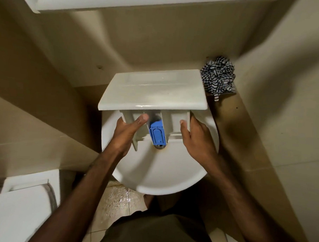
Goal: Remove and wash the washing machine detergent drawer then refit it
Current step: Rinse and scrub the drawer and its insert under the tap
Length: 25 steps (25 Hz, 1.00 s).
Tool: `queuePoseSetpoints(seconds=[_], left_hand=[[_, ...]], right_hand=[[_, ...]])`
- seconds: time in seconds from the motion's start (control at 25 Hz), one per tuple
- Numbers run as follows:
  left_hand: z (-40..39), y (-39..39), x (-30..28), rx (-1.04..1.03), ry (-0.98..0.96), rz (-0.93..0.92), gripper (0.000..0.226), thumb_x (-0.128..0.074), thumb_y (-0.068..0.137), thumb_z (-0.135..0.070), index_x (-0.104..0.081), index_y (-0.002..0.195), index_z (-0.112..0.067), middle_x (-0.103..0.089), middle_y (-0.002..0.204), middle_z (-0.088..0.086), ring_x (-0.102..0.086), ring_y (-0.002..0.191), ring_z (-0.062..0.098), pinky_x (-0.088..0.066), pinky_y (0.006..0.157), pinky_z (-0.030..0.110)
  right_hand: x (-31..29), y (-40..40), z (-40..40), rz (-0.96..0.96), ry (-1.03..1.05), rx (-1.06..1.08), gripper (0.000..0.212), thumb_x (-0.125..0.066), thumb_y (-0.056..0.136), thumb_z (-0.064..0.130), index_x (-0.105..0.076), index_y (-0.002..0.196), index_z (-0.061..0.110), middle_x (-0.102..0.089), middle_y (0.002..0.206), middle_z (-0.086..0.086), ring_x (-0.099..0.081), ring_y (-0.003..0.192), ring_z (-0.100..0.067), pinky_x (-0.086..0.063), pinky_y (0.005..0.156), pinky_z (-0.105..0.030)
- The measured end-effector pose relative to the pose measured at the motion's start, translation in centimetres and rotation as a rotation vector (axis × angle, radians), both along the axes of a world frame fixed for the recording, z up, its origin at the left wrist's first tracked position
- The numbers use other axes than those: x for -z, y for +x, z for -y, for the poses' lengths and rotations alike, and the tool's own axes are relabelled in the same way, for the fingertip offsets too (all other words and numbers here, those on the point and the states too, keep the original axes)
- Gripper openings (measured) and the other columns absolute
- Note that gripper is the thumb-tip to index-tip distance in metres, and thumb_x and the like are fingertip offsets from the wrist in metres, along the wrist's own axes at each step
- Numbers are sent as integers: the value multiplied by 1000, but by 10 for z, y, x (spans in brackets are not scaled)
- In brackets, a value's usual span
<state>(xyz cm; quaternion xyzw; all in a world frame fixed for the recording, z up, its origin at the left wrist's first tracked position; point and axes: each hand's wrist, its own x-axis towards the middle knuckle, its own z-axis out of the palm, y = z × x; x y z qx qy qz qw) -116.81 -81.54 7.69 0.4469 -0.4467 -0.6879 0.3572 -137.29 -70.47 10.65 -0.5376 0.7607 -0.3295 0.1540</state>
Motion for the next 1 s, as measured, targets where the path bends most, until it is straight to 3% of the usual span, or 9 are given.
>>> queuePoseSetpoints(seconds=[0.12, 0.24, 0.28, 0.4, 0.48, 0.6, 0.76, 0.92, 1.0], left_hand=[[-4, -4, -6, 43, -177, 91, 46, -92, 62, -56, -75, 104, -50, -80, 102, -16, -76, 99, 4, -59, 70, 31], [-14, -11, -1, 49, -85, 141, 53, -93, 66, -51, -76, 111, -28, -82, 104, -3, -77, 102, 13, -62, 92, 48], [-15, -12, 1, 36, -91, 134, 49, -94, 68, -49, -77, 109, -27, -82, 104, -3, -77, 102, 13, -63, 91, 42], [-12, -7, 3, 53, -181, 153, 35, -88, 66, -50, -80, 98, -40, -82, 98, -9, -77, 90, 7, -57, 59, 26], [-9, -9, 3, 49, -170, 181, 36, -88, 63, -54, -80, 96, -43, -82, 95, -10, -77, 87, 7, -59, 61, 30], [-12, -17, 6, 7, -69, 152, 50, -93, 64, -54, -78, 104, -27, -82, 100, -6, -78, 97, 12, -64, 82, 41], [-11, -14, 12, -19, -166, 123, 36, -90, 64, -49, -80, 98, -44, -81, 99, -11, -77, 99, 11, -60, 61, 28], [-22, -20, 19, -5, -129, 117, 25, -91, 77, -35, -80, 99, -36, -81, 102, -11, -76, 99, 8, -64, 87, 34], [-26, -18, 24, -6, -157, 117, 23, -90, 72, -34, -81, 93, -39, -81, 95, -13, -76, 90, 8, -62, 69, 29]], right_hand=[[21, 8, -8, 107, -141, 177, 25, -51, 107, 15, -63, 101, -6, -67, 85, -14, -61, 78, -27, -45, 76, -32], [38, 6, -4, 196, 48, 123, 21, -51, 109, 14, -62, 107, -5, -53, 72, 8, -48, 63, -15, -38, 70, -30], [40, 4, -4, 197, 43, 127, 21, -51, 109, 15, -62, 107, -3, -53, 74, 11, -50, 62, -16, -38, 71, -27], [41, 3, -6, 222, -138, 220, 19, -54, 104, 20, -60, 87, 18, -50, 73, 23, -57, 64, -7, -34, 70, -15], [43, 3, -3, 233, -118, 212, 16, -54, 105, 17, -63, 96, 9, -53, 72, 20, -52, 60, -7, -37, 71, -21], [47, -4, 9, 252, 63, 120, 22, -51, 109, 15, -63, 115, -2, -66, 86, -2, -61, 82, -25, -42, 76, -29], [52, -4, 3, 218, -105, 233, 23, -52, 106, 20, -53, 82, 20, -47, 71, 21, -51, 72, -16, -38, 71, -26], [56, -7, 10, 260, 86, 172, 18, -52, 108, 18, -59, 96, 7, -61, 75, -3, -64, 76, -31, -38, 72, -28], [58, -9, 7, 190, -53, 265, 25, -53, 103, 18, -67, 102, -3, -71, 88, -19, -67, 88, -37, -38, 74, -22]])
